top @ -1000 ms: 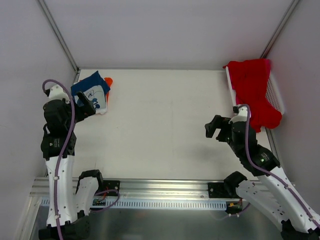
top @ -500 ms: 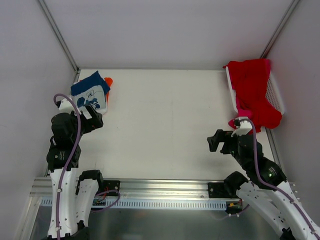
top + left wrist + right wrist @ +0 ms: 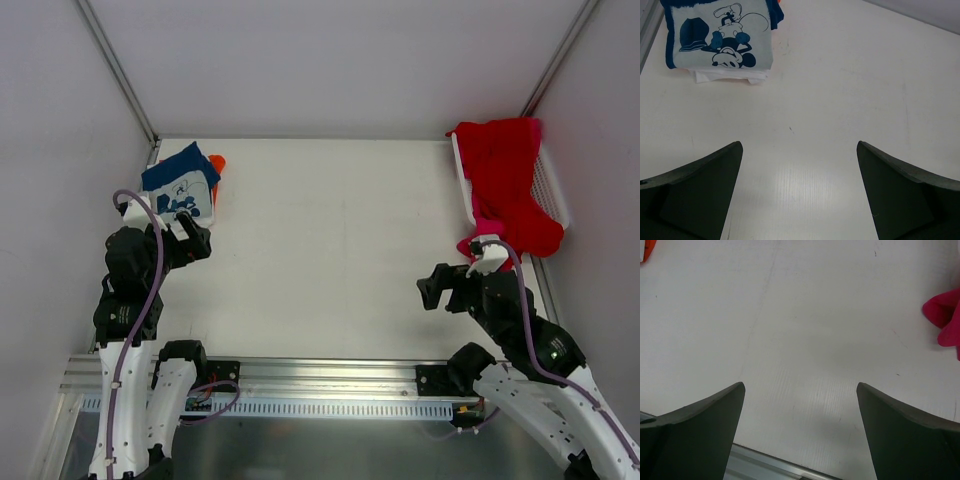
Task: Fold and stack the t-shirts
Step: Neatly place the folded tshirt to the corner
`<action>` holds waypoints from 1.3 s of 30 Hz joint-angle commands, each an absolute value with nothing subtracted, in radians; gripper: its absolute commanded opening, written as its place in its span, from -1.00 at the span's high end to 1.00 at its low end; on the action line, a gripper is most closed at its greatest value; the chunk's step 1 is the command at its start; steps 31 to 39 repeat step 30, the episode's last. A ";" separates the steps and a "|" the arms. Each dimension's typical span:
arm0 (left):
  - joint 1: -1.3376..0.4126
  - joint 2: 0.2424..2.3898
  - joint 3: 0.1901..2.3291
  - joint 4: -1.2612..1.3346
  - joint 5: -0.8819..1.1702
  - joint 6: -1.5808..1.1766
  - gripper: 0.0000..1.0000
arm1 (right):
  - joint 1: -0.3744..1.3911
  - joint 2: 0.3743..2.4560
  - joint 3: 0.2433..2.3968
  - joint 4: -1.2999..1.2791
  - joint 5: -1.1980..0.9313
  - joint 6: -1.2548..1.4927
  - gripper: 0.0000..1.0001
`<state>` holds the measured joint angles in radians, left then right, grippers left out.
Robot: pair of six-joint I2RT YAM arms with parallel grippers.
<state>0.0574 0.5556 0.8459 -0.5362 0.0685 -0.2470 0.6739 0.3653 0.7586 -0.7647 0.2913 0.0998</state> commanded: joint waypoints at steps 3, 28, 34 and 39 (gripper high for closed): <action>0.049 0.542 0.842 -0.520 0.034 -0.244 -0.98 | 0.721 0.350 0.736 -0.749 0.330 0.098 -0.99; 0.049 0.566 0.862 -0.554 0.041 -0.244 -0.98 | 0.841 0.367 0.747 -0.796 0.477 0.138 -0.99; 0.049 0.565 0.862 -0.554 0.026 -0.250 -0.98 | 0.848 0.367 0.747 -0.801 0.488 0.140 -0.99; 0.049 0.565 0.862 -0.554 0.026 -0.250 -0.98 | 0.848 0.367 0.747 -0.801 0.488 0.140 -0.99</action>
